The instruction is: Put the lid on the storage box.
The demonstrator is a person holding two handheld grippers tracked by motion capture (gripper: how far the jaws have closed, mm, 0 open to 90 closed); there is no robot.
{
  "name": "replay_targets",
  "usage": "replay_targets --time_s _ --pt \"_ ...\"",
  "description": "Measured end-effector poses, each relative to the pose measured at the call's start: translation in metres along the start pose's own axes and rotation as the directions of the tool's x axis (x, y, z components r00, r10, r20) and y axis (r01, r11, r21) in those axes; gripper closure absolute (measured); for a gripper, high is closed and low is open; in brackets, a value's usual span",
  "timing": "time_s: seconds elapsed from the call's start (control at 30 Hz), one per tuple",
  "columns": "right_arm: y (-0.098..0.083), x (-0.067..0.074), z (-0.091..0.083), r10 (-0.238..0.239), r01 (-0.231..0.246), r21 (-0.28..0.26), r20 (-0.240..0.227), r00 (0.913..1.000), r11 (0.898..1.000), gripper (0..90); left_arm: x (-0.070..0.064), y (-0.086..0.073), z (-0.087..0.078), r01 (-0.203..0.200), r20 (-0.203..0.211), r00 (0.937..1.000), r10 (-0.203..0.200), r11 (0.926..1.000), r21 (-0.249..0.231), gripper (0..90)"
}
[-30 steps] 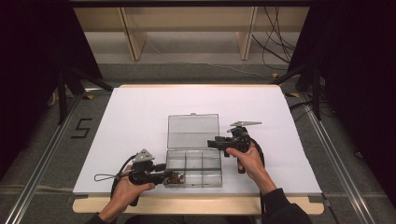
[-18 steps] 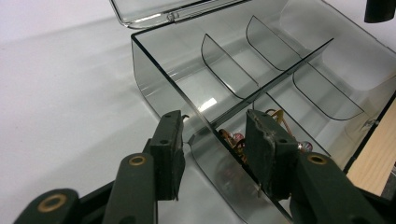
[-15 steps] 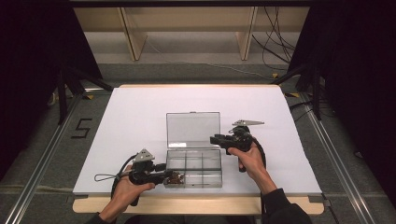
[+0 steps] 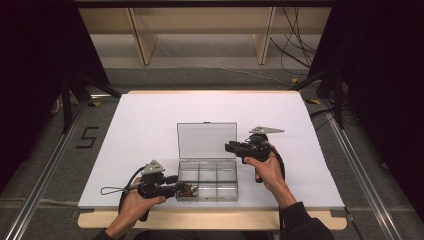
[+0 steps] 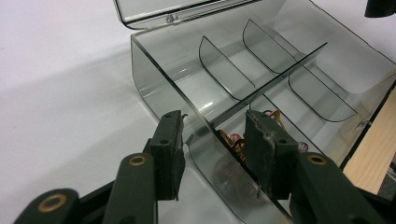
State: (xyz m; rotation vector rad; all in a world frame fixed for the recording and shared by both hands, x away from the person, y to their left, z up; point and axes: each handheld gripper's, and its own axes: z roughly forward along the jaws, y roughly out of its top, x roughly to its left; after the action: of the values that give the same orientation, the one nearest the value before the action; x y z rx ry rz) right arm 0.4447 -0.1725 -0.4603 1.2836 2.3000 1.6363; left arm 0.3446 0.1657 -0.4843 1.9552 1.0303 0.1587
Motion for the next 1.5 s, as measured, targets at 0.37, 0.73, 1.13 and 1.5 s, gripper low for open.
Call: replay_targets --time_s 0.37,0.73,1.13,1.5 --pt "0.004 0.003 -0.007 -0.016 0.016 -0.024 -0.004 0.9999 1.000 69.4 0.000 -0.001 -0.002 0.012 0.020 0.9997 -0.012 0.9999 0.000 55.5" --pt "0.007 0.007 -0.011 -0.067 0.066 -0.038 -0.010 0.9977 0.997 69.3 -0.002 -0.001 -0.004 0.018 0.022 0.9996 -0.017 0.9998 -0.013 54.0" --pt "0.009 0.011 -0.015 -0.076 0.076 -0.048 -0.003 0.9971 0.996 69.2 -0.005 -0.002 -0.006 0.003 0.017 0.9998 -0.002 0.9999 -0.013 52.0" --pt "0.012 0.015 -0.023 -0.127 0.125 -0.083 -0.025 0.9915 0.989 68.8 -0.007 -0.004 -0.007 0.010 0.022 0.9997 -0.010 0.9998 -0.014 51.5"
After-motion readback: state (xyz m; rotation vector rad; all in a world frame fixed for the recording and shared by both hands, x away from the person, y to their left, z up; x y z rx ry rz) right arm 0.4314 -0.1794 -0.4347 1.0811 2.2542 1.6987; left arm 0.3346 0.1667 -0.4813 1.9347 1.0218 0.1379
